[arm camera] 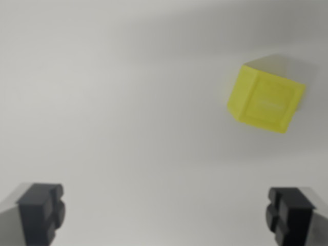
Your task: Pick yellow cube
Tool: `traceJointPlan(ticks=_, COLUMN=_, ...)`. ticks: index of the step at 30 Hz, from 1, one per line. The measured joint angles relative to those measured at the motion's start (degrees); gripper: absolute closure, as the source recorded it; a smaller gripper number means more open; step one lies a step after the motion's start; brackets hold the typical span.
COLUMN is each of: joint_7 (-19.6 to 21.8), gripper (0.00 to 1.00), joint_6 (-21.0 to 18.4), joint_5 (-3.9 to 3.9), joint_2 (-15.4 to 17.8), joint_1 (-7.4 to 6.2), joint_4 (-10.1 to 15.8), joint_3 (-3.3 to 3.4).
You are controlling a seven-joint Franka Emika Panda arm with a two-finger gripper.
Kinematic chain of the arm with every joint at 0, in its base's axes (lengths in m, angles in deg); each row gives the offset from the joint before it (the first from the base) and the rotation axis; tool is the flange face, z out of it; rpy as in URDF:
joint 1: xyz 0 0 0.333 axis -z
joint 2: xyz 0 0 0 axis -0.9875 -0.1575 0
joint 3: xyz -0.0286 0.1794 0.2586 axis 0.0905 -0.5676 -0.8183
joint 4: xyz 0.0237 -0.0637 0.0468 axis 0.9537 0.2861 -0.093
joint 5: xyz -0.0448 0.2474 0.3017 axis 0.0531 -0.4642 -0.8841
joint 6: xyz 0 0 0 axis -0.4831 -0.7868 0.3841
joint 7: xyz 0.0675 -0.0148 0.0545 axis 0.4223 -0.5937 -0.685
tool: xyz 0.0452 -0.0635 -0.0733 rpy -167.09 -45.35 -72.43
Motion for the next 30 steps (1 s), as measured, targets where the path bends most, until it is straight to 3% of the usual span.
traceJointPlan(ticks=30, joint_7=1.7, gripper=0.00, joint_6=7.3, joint_5=-0.23, joint_2=-4.6, joint_1=3.46, joint_4=2.0, joint_3=0.00)
